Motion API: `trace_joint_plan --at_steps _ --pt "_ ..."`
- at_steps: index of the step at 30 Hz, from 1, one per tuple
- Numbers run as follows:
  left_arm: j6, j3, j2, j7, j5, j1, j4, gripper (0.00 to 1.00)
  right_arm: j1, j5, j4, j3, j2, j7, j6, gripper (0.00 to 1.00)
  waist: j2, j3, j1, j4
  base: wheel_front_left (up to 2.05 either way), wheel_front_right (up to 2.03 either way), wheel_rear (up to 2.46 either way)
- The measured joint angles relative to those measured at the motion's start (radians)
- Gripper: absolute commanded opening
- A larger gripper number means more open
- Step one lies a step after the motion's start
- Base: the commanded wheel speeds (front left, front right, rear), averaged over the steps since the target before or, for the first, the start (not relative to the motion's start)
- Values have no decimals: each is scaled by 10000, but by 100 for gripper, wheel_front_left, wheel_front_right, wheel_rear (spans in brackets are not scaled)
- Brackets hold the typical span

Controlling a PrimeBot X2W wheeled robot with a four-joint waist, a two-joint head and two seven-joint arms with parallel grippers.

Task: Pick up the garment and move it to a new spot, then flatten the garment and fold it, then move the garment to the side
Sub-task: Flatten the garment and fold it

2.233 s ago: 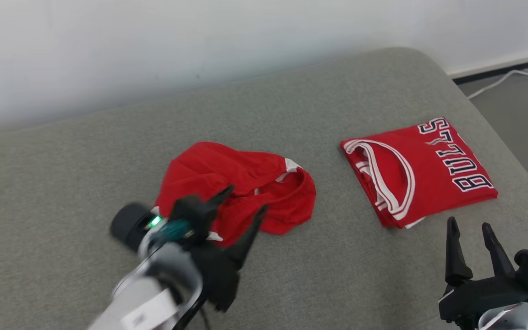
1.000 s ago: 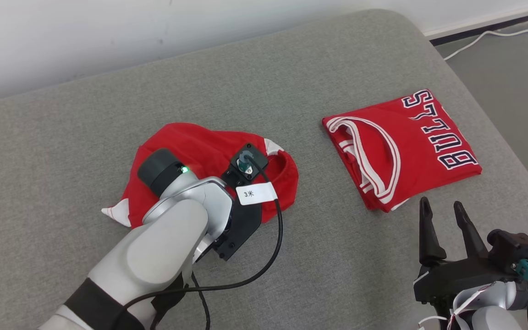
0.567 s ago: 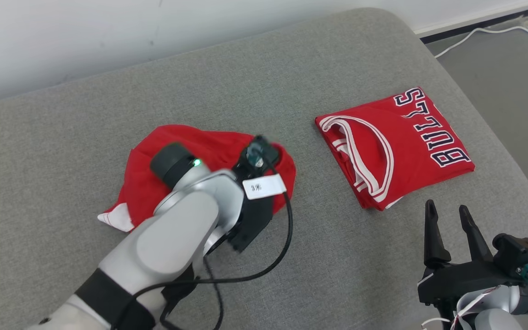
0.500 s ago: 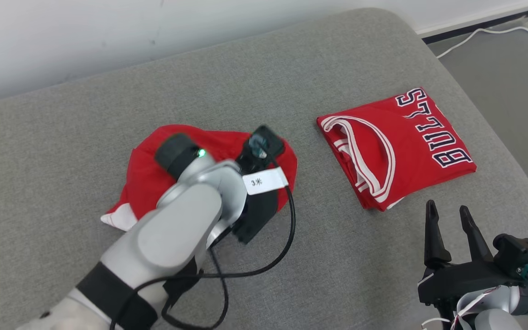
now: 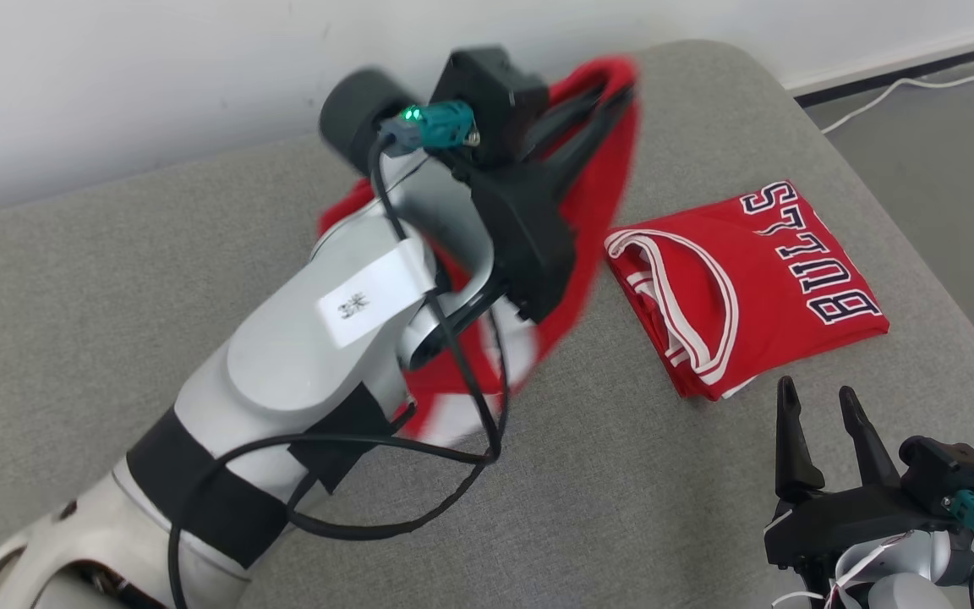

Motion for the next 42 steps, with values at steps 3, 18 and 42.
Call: trace_joint_plan --at_steps 3,18,42 --pt "69 -10 -17 -709 -403 -349 -608 0 9 -2 48 -13 -40 0 0 100 0 -125 -1 58 0 0 0" --pt "1183 -242 25 -773 -945 201 2109 0 407 -8 -155 -94 -217 2 13 100 0 -540 -2 756 0 0 0" --pt "2036 -52 1620 -63 -943 1433 4602 0 433 -23 -617 -313 -374 29 0 100 0 -321 0 2637 0 0 0"
